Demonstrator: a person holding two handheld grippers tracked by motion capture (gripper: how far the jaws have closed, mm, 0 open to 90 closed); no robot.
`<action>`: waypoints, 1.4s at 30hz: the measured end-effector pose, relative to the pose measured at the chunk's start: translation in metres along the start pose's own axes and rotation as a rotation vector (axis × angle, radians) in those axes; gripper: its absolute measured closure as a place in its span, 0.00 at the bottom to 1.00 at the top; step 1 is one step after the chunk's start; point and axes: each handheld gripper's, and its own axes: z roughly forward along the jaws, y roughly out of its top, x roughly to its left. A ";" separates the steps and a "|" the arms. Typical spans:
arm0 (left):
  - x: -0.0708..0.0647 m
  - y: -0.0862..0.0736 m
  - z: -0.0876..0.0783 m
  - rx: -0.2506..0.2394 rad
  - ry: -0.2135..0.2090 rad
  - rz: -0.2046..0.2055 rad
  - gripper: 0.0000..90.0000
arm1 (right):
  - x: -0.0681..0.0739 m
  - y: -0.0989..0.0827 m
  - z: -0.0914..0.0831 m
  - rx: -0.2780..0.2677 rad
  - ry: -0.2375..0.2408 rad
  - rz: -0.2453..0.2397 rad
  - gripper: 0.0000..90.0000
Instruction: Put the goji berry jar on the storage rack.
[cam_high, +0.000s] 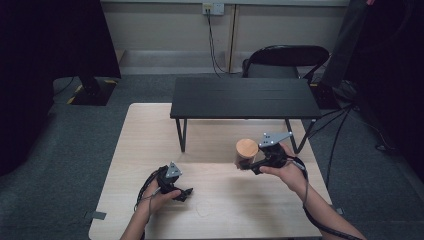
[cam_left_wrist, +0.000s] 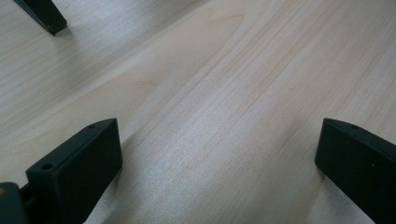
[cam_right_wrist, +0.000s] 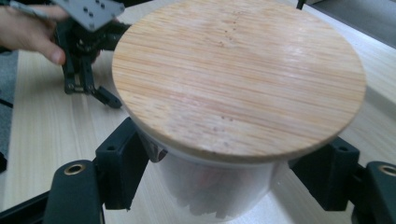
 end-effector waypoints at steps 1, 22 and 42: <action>0.000 0.000 0.000 0.000 0.000 0.000 0.00 | -0.001 0.004 -0.003 -0.007 0.002 0.000 0.28; 0.000 0.000 0.000 0.000 0.000 -0.001 0.00 | -0.014 0.080 -0.053 -0.030 -0.038 -0.011 0.28; 0.000 0.000 0.000 0.000 0.001 0.001 0.00 | -0.042 0.133 -0.047 -0.001 -0.222 0.021 0.28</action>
